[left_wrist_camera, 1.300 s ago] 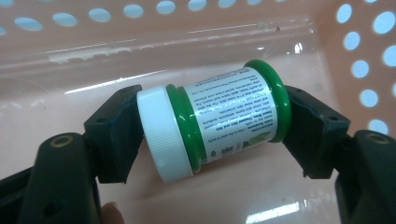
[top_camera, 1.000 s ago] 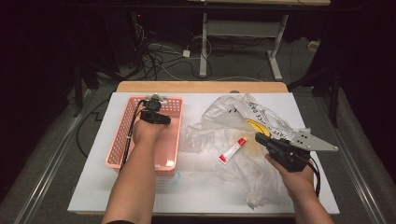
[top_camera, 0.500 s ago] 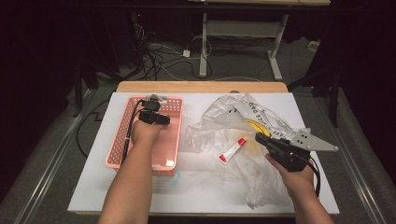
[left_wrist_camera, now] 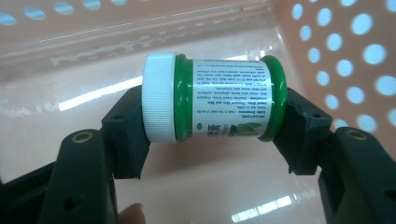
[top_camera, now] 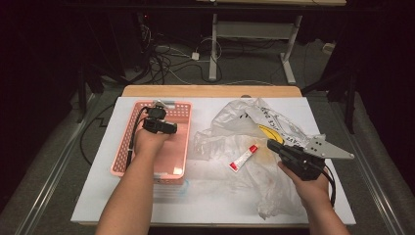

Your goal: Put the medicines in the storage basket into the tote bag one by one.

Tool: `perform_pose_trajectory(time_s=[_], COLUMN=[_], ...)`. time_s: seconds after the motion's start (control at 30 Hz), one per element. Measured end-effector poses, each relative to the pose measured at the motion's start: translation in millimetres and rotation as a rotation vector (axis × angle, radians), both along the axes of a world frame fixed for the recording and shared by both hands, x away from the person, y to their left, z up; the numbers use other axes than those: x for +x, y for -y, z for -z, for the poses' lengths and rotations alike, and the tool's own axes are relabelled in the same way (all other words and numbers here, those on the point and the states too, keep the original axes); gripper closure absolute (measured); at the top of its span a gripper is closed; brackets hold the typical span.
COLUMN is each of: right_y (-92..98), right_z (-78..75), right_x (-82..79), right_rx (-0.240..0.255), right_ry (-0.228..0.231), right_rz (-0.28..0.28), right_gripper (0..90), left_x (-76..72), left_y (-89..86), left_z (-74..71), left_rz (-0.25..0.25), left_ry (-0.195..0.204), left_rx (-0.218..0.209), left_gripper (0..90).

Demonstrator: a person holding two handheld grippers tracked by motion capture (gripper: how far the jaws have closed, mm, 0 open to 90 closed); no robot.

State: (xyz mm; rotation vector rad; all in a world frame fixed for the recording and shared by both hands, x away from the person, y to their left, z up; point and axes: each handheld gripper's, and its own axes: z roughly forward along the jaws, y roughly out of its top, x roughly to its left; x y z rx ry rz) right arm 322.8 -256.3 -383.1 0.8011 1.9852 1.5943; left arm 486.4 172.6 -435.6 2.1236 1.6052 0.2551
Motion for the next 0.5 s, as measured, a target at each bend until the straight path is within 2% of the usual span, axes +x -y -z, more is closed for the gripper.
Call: perform_pose_trajectory(time_s=[0.3,0.37,0.5], right_y=[-0.6,-0.6,-0.9], right_z=[-0.5,-0.6,-0.2], right_x=[-0.6,-0.7,-0.5], right_rx=[0.002,0.003,0.002], right_ry=[0.003,0.003,0.001], right_rz=[-0.004,-0.004,-0.004], right_gripper=[90.0,90.0,90.0], left_x=[-17.3,-22.1,-30.9], left_y=[1.9,3.0,3.9], left_z=[-4.1,-4.6,-7.3], left_rz=[0.041,0.059,0.086], left_ry=[0.017,0.018,0.032], left_rx=[-0.019,-0.006,-0.007], left_gripper=[34.3,34.3,34.3])
